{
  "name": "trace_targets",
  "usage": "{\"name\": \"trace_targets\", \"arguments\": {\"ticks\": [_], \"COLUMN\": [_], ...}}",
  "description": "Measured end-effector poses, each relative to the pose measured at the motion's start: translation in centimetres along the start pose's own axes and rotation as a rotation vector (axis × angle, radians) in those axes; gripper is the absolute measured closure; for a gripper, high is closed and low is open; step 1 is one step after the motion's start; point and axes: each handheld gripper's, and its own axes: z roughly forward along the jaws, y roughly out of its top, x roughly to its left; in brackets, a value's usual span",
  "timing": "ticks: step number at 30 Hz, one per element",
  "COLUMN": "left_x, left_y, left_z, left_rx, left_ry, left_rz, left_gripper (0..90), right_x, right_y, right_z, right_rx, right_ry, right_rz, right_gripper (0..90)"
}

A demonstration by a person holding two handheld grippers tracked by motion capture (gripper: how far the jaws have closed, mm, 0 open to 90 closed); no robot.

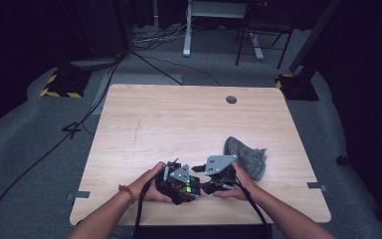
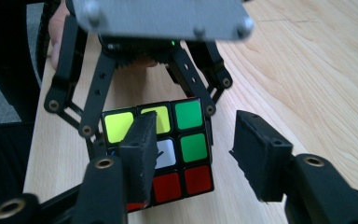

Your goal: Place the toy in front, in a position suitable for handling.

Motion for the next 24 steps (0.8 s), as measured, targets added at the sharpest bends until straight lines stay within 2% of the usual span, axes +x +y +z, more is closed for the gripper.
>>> {"name": "trace_targets", "arguments": {"ticks": [1,3,6,7,8,9,10,12,16,19,22,24], "left_x": [0.0,0.1,-0.2,-0.2,-0.1,-0.1,-0.1,-0.1,0.2,0.7,1.5,1.9], "left_y": [-0.1,-0.3,-0.8,-1.0,-1.1,-1.3,-1.6,-2.0,-3.2,-4.1,-4.9,-5.4], "left_z": [0.0,-0.1,-0.5,-0.7,-0.8,-1.0,-1.2,-1.5,-2.6,-3.4,-4.2,-4.6], "left_rx": [0.023,0.028,0.033,0.041,0.042,0.055,0.062,0.079,0.066,0.066,0.058,0.035], "left_ry": [0.005,0.004,0.051,0.068,0.083,0.094,0.112,0.146,0.183,0.218,0.257,0.285], "left_rz": [0.001,-0.013,-0.01,-0.02,-0.013,-0.029,-0.036,-0.033,-0.078,-0.118,-0.171,-0.209], "left_gripper": [29.9,27.7,26.8,25.3,21.6,18.5,15.6,16.0,15.6,15.7,16.3,16.1], "right_x": [0.2,0.5,0.6,0.4,0.1,-0.1,-0.4,-0.6,-1.5,-2.4,-3.1,-3.5], "right_y": [0.3,0.9,1.1,0.9,0.7,0.5,0.1,-0.7,-2.5,-3.9,-5.1,-5.9], "right_z": [0.4,1.2,1.3,1.1,0.9,0.6,0.2,-0.4,-2.4,-4.1,-5.6,-6.5], "right_rx": [0.003,0.019,0.027,0.018,0.008,0.002,0.002,0.017,0.017,0.012,0.018,0.025], "right_ry": [0.004,0.016,0.008,0.01,0.005,0.006,0.001,-0.009,-0.049,-0.091,-0.134,-0.157], "right_rz": [-0.005,-0.007,-0.025,-0.009,0.009,0.013,0.028,0.035,0.074,0.116,0.136,0.148], "right_gripper": [45.9,42.4,41.2,40.9,40.5,40.4,40.1,39.2,38.3,38.2,38.0,38.0]}}
